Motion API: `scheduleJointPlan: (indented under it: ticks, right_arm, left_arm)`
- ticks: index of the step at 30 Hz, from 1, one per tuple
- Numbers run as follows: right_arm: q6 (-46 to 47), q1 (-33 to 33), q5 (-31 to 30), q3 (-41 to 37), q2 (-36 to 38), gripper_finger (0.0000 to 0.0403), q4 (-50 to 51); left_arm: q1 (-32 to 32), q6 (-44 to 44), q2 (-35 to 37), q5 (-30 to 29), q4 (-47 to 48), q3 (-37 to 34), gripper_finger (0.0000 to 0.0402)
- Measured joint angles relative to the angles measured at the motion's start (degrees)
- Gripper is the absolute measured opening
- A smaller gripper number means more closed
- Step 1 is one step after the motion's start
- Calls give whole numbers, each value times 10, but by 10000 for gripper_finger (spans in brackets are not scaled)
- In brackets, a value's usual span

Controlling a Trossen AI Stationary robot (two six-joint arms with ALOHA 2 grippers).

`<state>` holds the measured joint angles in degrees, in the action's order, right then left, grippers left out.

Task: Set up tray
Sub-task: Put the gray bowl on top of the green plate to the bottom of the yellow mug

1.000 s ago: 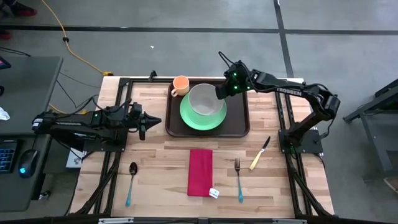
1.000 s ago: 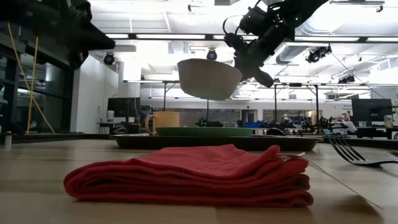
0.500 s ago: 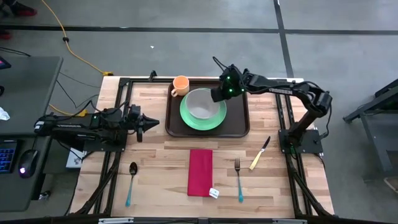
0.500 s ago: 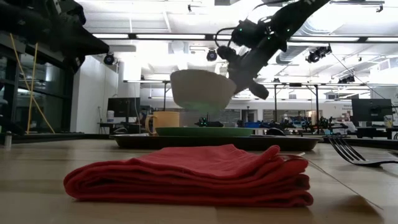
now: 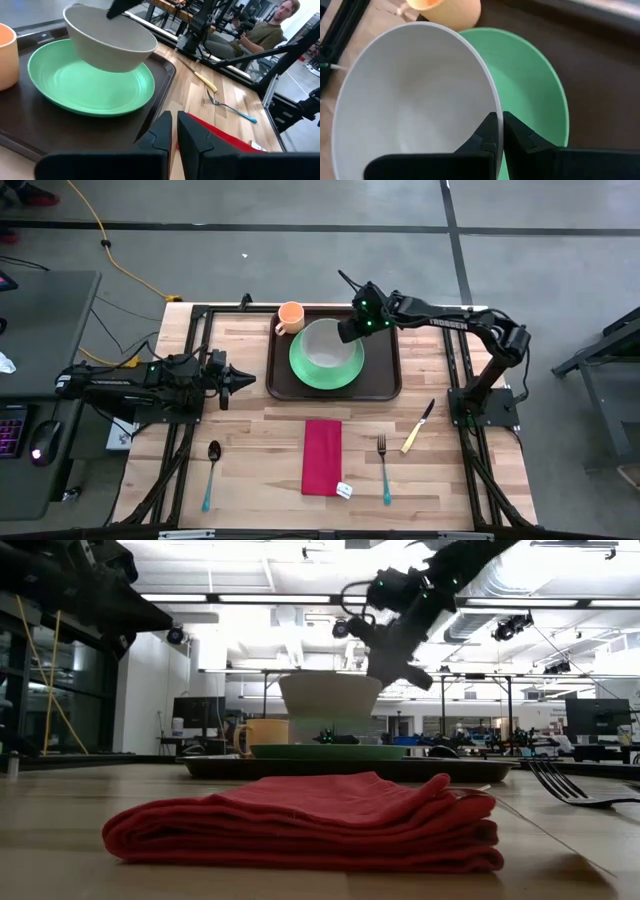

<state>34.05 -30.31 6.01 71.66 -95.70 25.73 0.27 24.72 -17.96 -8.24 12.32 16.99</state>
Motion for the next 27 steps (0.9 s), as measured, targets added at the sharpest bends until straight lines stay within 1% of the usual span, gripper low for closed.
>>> scheduleJointPlan:
  ticks: [2,6,10,14,21,27]
  right_arm:
    - [-16,9,-19,28,-7,0,26]
    - [-44,20,-21,85,-40,0,70]
    - [-65,29,-21,122,-81,0,104]
    - [-71,31,-20,127,-101,0,108]
    - [-78,26,-24,127,-102,0,109]
    - [-81,10,-21,105,-102,0,105]
  left_arm:
    - [0,-2,0,1,0,0,56]
    - [0,-17,0,25,0,0,56]
    - [0,-20,0,49,1,0,56]
    - [0,-20,0,54,3,0,56]
    - [0,-19,0,54,11,0,56]
    - [0,-17,0,55,14,0,56]
